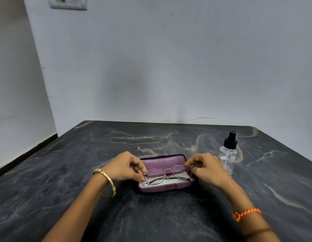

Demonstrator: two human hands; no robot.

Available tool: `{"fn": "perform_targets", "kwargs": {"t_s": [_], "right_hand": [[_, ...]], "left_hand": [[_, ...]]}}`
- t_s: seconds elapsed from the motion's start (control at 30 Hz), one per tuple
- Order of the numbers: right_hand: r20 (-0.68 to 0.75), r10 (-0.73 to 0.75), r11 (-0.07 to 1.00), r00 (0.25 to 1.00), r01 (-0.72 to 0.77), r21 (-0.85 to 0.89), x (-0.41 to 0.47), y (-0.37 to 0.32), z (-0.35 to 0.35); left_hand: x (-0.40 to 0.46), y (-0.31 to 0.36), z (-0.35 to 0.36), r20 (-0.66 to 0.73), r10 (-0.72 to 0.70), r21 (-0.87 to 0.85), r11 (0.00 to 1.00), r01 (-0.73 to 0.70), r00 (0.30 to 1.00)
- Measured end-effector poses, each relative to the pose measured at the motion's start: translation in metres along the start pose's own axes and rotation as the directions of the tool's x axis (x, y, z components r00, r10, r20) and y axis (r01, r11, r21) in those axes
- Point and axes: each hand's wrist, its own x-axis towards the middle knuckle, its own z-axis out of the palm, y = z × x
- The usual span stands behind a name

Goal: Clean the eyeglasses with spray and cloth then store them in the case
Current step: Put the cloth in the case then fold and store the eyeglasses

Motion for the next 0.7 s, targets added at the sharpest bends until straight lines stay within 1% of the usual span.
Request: {"fn": "perform_targets", "kwargs": {"t_s": [0.17,0.4,0.7], "right_hand": [[0.016,-0.029,0.999,0.999,0.029,-0.024,-0.0005,-0.0007,-0.0008],[0.021,-0.063,0.996,0.998,0.065,-0.066,-0.0015,-0.0005,-0.0007],[0.052,-0.081,0.994,0.995,0.084,-0.063,-0.0011,0.0023,-0.0016]], "left_hand": [[-0.0004,-0.0029,-0.0022,0.033,0.016,-0.009,1.0,-0.016,0.999],[0.0005,-0.0033,0.0006,0.006,0.022,0.047,0.999,-0.023,1.0],[0.0008,-0.0038,0.0011,-0.034,0.03,0.029,0.999,-0.029,0.999]]}}
